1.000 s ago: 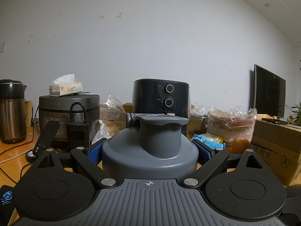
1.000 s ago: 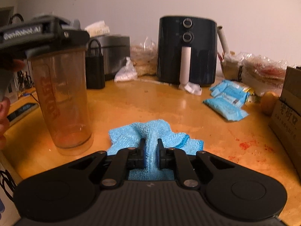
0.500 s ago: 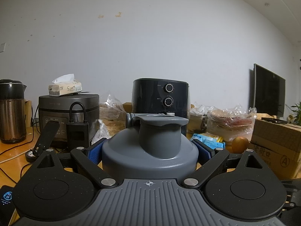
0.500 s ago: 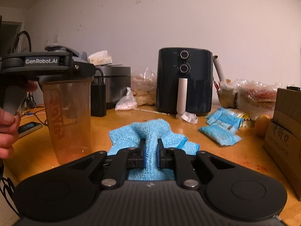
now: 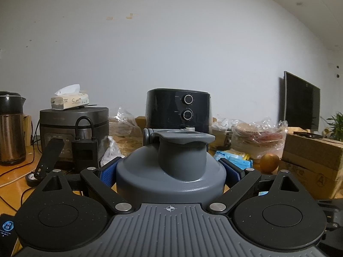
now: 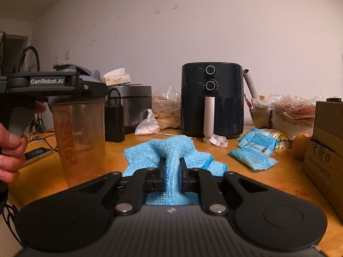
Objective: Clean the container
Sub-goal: 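Lift the pinched blue cloth off the table with the right tool, then bring the cloth up to the bottle base while the left tool brings the bottle over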
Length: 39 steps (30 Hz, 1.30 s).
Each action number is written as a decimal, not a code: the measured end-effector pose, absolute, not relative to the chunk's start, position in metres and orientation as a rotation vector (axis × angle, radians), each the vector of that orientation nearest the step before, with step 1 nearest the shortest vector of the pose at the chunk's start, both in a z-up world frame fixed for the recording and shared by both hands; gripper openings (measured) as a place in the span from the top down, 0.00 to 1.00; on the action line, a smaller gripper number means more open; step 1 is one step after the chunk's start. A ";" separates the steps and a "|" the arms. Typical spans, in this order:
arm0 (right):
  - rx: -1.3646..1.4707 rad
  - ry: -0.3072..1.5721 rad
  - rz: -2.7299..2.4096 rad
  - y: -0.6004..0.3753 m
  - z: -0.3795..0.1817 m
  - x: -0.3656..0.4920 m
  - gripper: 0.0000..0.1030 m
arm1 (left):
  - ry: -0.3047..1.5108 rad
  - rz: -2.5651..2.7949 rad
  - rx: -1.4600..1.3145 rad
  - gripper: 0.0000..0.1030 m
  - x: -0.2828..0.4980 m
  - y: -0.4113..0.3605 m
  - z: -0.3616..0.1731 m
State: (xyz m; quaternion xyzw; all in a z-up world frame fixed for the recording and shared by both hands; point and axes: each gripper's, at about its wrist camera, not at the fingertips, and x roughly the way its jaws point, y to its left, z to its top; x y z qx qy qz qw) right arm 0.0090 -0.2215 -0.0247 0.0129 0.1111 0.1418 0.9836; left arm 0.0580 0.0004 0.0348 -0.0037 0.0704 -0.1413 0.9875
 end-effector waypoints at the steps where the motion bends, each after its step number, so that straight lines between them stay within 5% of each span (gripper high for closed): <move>1: 0.029 0.222 0.288 -0.222 -0.025 0.009 0.98 | 0.141 -0.289 -0.007 0.07 0.058 0.001 0.035; 39: 0.066 0.159 0.495 -0.233 -0.017 -0.007 0.98 | 0.073 -0.589 0.024 0.07 0.079 0.032 0.024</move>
